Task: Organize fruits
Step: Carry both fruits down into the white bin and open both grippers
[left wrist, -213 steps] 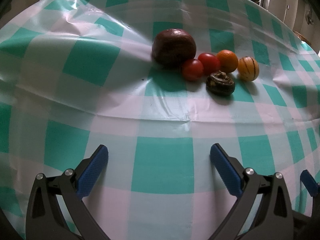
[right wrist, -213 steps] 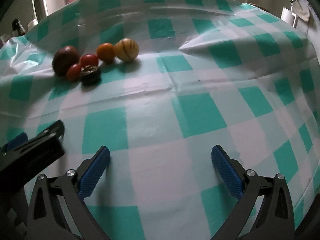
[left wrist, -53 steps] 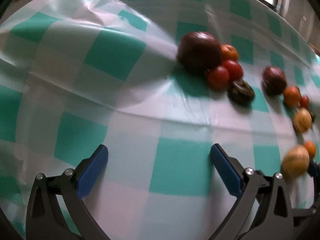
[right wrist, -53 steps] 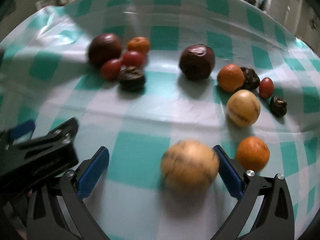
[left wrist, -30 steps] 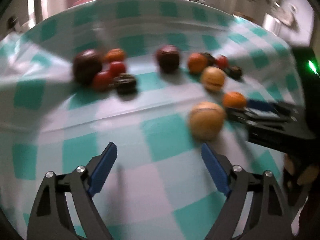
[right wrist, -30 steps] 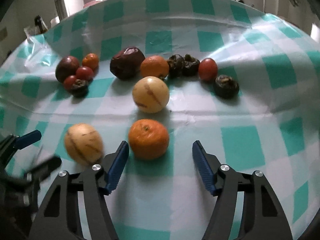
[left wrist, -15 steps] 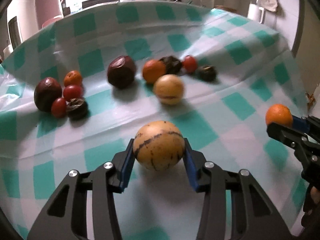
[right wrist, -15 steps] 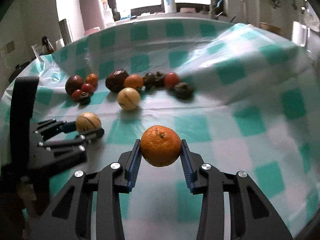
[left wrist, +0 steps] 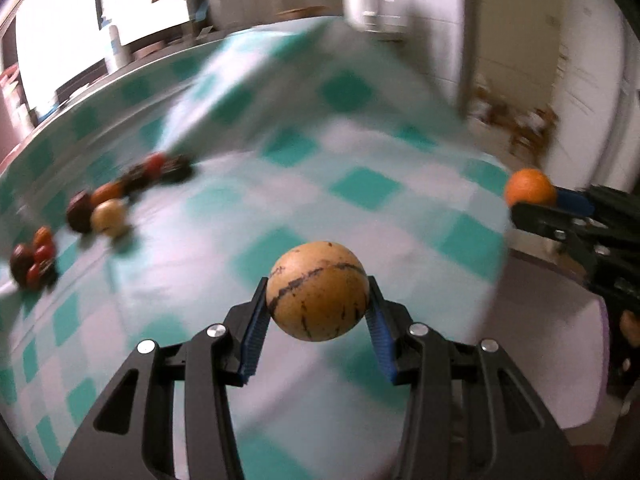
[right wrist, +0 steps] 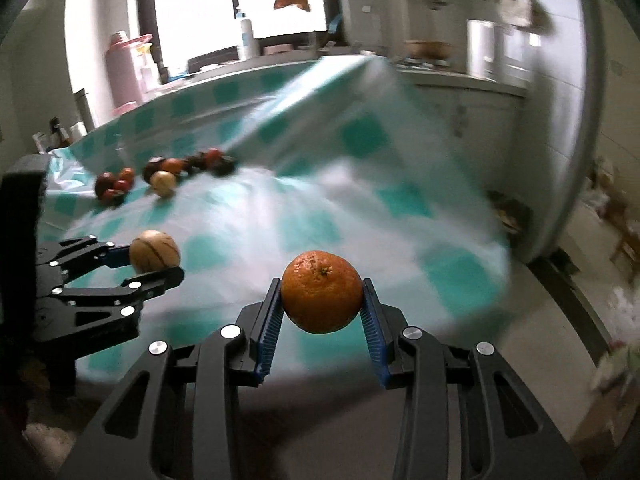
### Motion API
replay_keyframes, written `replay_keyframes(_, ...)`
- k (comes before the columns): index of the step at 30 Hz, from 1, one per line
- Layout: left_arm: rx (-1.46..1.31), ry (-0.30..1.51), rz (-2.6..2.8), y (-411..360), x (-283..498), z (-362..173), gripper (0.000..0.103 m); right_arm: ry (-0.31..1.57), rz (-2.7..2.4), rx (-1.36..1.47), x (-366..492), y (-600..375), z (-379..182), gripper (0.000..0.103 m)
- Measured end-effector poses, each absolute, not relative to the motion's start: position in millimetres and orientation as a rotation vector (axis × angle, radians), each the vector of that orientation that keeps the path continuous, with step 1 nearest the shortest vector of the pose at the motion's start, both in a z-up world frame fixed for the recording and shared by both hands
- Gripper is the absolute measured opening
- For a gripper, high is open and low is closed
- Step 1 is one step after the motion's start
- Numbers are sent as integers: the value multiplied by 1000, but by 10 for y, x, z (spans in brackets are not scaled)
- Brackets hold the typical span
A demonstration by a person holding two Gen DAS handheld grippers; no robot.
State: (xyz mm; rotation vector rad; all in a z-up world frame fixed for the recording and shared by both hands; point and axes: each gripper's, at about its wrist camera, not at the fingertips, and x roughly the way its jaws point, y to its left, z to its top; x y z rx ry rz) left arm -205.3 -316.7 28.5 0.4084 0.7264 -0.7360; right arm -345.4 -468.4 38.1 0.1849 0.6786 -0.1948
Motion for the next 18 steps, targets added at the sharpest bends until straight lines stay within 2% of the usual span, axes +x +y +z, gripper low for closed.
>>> replay_keyframes(10,559,723,-1012,-3996,-3117,24,46,859,-383,326,-4157,-5399,-485,38)
replay_keyframes(18,779,877,-1108,-4394,-3452,-942,46,1078,-446,354,-4066,-5545,-1242,38)
